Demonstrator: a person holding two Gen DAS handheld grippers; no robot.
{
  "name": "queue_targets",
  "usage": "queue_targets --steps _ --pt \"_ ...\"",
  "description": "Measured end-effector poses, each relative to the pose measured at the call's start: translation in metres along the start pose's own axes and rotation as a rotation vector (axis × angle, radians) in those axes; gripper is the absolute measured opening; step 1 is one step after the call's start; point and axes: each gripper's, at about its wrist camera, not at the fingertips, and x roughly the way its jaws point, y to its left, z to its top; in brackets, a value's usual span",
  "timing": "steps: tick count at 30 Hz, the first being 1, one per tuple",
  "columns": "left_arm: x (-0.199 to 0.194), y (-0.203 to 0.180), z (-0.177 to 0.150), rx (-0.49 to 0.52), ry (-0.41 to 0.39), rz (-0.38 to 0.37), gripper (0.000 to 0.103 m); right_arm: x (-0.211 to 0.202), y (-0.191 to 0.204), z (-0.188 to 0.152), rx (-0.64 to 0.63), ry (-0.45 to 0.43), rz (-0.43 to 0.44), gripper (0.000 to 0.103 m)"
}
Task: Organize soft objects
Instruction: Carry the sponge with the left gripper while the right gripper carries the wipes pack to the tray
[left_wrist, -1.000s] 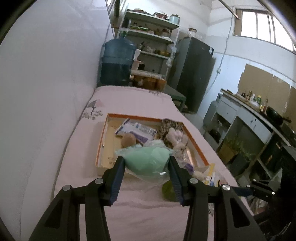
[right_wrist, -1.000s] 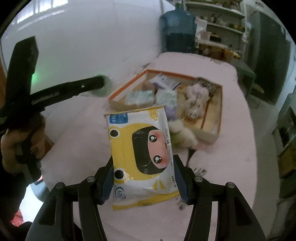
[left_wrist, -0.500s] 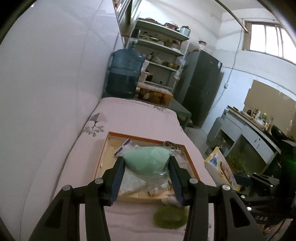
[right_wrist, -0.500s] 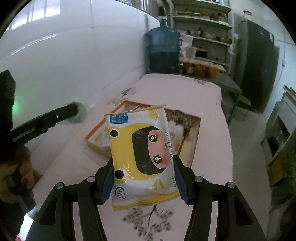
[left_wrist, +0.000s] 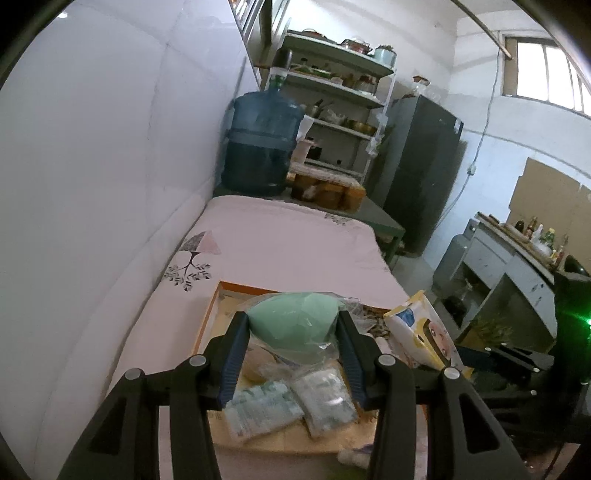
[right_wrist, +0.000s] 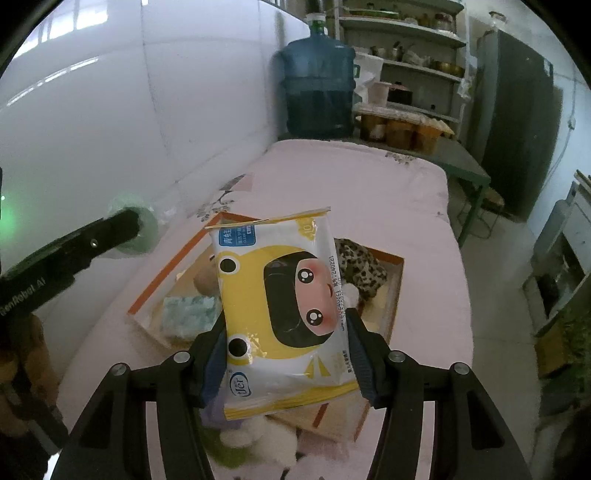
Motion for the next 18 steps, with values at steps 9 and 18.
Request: queue_targets --steps 9,18 --pt "0.048 0.006 0.004 0.031 0.049 0.048 0.048 0.049 -0.005 0.01 0.018 0.064 -0.004 0.06" --pt "0.084 0.016 -0.002 0.053 0.1 0.089 0.048 0.079 0.004 0.01 -0.019 0.101 -0.009 0.06"
